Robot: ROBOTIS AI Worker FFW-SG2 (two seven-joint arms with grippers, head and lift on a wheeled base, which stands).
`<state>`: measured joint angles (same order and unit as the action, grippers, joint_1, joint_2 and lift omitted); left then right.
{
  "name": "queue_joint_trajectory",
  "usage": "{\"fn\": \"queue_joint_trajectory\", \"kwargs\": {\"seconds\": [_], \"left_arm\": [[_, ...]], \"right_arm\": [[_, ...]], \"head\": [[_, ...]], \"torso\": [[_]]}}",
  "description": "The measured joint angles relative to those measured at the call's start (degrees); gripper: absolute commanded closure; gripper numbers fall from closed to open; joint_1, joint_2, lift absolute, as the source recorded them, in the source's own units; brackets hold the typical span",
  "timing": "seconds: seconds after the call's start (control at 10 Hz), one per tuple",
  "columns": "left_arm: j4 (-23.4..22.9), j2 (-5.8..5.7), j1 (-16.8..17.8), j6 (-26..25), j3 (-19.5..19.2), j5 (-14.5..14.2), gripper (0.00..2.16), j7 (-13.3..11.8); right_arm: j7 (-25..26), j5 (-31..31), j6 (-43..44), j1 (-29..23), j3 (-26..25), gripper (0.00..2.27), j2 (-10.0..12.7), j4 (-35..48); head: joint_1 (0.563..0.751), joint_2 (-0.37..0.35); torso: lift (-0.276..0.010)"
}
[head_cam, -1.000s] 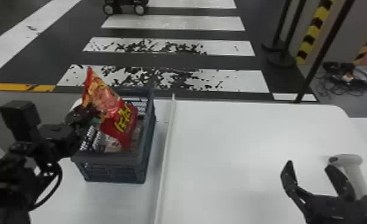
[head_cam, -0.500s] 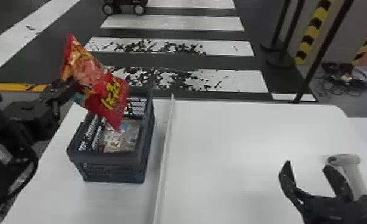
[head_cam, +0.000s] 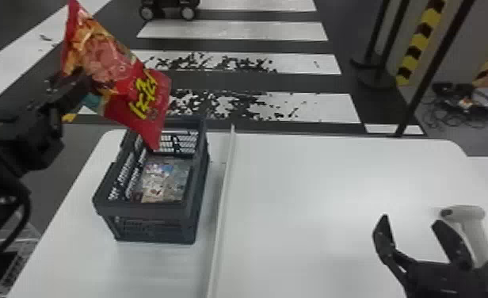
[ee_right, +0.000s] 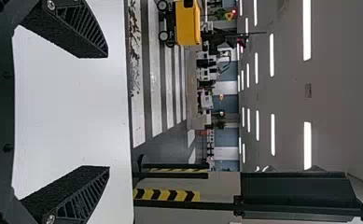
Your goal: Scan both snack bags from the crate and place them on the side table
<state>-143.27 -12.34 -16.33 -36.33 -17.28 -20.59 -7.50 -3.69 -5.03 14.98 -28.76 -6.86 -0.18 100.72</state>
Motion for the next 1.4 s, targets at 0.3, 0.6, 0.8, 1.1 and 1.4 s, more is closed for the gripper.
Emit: {"fn": "queue_joint_trajectory", "kwargs": {"seconds": [0.3, 0.6, 0.8, 1.1, 1.4], "left_arm": [[3.8, 1.79, 1.3, 2.7, 8.5, -0.8, 2.14, 0.3], [13.2, 3.95, 4.4, 8.4, 21.4, 1.4, 2.14, 0.2], [19.8, 4.94, 6.2, 11.2, 27.7, 4.0, 2.14, 0.0], [31.0, 6.37, 8.8, 16.7, 34.9, 5.7, 2.14, -1.7], [39.7, 7.33, 10.7, 19.3, 38.9, 6.3, 2.14, -2.5]], "right_arm": [[0.0, 0.0, 0.0, 0.0, 0.0, 0.07, 0.0, 0.0], [0.0, -0.1, -0.1, -0.4, -0.3, 0.07, 0.0, 0.4], [0.0, -0.3, -0.5, -0.3, -0.7, 0.07, 0.0, 0.4], [0.0, -0.6, -1.4, 0.0, -0.9, 0.07, 0.0, 0.4], [0.0, -0.6, -1.7, 0.2, -0.8, 0.07, 0.0, 0.7]], "head": [[0.695, -0.054], [0.695, -0.182], [0.695, -0.240], [0.695, -0.327], [0.695, -0.350]], "torso": [[-0.098], [-0.098], [-0.098], [-0.098], [-0.098]]}}
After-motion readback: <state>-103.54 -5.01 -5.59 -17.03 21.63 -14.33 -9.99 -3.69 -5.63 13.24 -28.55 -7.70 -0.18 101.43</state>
